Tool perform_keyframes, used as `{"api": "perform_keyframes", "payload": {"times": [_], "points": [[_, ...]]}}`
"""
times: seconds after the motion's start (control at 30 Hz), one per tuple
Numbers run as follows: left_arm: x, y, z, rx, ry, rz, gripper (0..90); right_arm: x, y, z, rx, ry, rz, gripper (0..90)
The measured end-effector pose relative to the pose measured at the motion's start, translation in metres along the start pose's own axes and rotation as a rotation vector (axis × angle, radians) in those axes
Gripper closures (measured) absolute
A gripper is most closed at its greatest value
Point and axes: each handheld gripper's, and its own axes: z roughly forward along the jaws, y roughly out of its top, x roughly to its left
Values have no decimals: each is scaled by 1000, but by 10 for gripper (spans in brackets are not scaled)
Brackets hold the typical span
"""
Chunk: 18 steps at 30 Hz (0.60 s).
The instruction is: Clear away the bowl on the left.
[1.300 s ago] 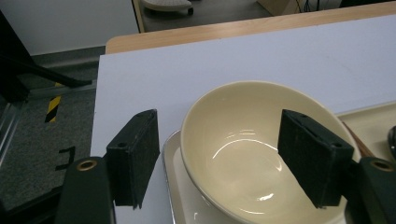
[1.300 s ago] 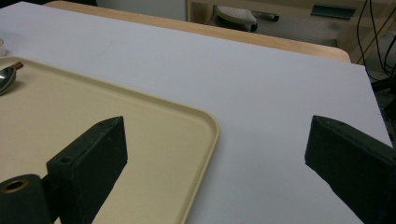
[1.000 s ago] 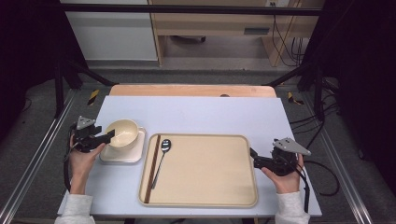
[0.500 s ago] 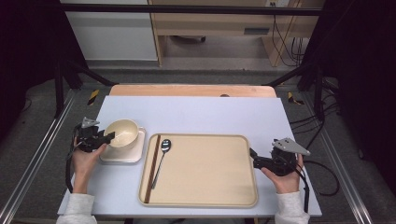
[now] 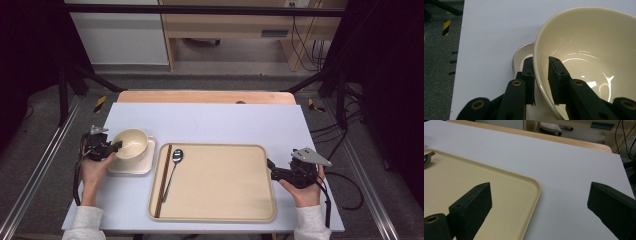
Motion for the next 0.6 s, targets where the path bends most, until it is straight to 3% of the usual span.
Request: {"api": "perform_keyframes", "payload": {"times": [0.37, 0.6], "points": [[4, 0, -1, -13, -25, -55, 815, 0, 0, 1, 1, -2, 2, 60], [1, 2, -7, -38, -36, -54, 828, 1, 0, 2, 4, 0, -2, 60]]}}
